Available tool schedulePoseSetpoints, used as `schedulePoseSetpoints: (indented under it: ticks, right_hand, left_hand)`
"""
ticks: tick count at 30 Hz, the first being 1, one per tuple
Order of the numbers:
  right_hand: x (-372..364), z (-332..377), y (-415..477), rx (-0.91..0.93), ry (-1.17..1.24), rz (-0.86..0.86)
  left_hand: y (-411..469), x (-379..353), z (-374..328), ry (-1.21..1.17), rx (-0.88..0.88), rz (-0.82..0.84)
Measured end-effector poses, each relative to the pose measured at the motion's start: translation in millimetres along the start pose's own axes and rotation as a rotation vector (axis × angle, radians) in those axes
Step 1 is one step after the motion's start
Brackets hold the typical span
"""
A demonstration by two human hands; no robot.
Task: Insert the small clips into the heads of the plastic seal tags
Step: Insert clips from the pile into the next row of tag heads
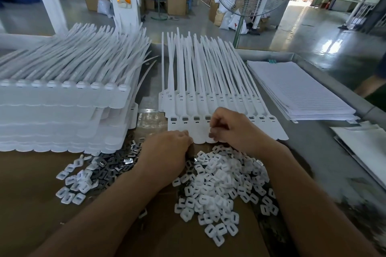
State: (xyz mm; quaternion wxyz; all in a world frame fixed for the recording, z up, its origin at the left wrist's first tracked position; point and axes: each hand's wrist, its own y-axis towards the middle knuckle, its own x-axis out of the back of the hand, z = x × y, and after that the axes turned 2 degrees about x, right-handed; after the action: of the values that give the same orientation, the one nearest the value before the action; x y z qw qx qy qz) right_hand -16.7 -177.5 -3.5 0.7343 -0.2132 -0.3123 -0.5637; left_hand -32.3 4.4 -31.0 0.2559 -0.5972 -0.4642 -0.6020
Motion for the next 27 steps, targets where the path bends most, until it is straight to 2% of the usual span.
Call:
schedulePoseSetpoints:
  ticks: [4, 7, 15, 27]
  right_hand:
    - [-4, 6, 7, 0.004, -0.003, -0.107]
    - [-7, 15, 14, -0.020, 0.027, -0.106]
    - [-25, 37, 45, -0.076, -0.105, -0.096]
    - [-40, 42, 63, -0.098, -0.027, -0.193]
  left_hand:
    - [1, 0, 0, -0.003, -0.009, 0.013]
    - [1, -1, -1, 0.002, -0.002, 0.017]
    - [-1, -2, -2, 0.017, 0.007, 0.010]
    - [-1, 0, -8, -0.002, -0.006, -0.011]
